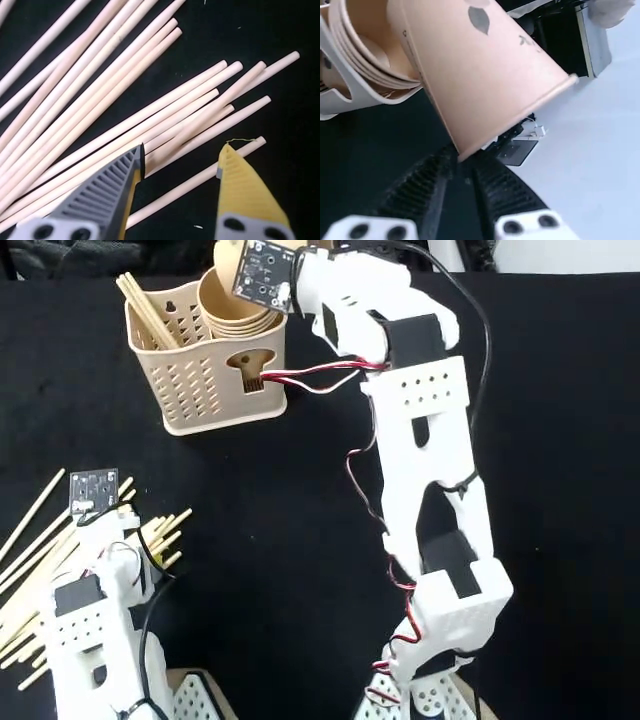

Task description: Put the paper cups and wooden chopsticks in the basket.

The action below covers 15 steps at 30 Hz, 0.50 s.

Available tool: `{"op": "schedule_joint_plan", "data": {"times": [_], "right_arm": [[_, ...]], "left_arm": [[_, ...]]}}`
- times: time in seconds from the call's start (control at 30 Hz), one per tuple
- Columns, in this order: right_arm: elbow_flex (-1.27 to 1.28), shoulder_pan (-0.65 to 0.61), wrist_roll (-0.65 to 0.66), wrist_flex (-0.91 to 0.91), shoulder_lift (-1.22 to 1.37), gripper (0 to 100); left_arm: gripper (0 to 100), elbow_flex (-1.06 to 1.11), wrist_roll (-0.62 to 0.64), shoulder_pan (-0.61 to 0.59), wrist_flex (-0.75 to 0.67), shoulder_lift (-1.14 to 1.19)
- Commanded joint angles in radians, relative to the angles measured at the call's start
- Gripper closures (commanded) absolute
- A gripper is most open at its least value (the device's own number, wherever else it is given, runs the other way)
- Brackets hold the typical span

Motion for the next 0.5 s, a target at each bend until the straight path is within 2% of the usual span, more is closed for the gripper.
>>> {"op": "schedule_joint_plan", "data": {"times": [0.0, 0.07, 0.2, 0.47], "right_arm": [[-0.051, -0.014, -0.012, 0.041, -0.005, 83.8], [-0.053, -0.014, -0.012, 0.057, -0.005, 80.1], [-0.054, -0.015, -0.02, 0.057, -0.013, 80.9], [-0.133, -0.097, -0.18, 0.035, -0.013, 81.1]], "left_arm": [[75, -0.008, -0.002, -0.002, -0.006, -0.009], [75, -0.01, -0.002, -0.002, -0.006, -0.009], [75, -0.01, -0.002, -0.002, -0.006, -0.009], [75, -0.01, -0.002, -0.002, -0.006, -0.009]]}}
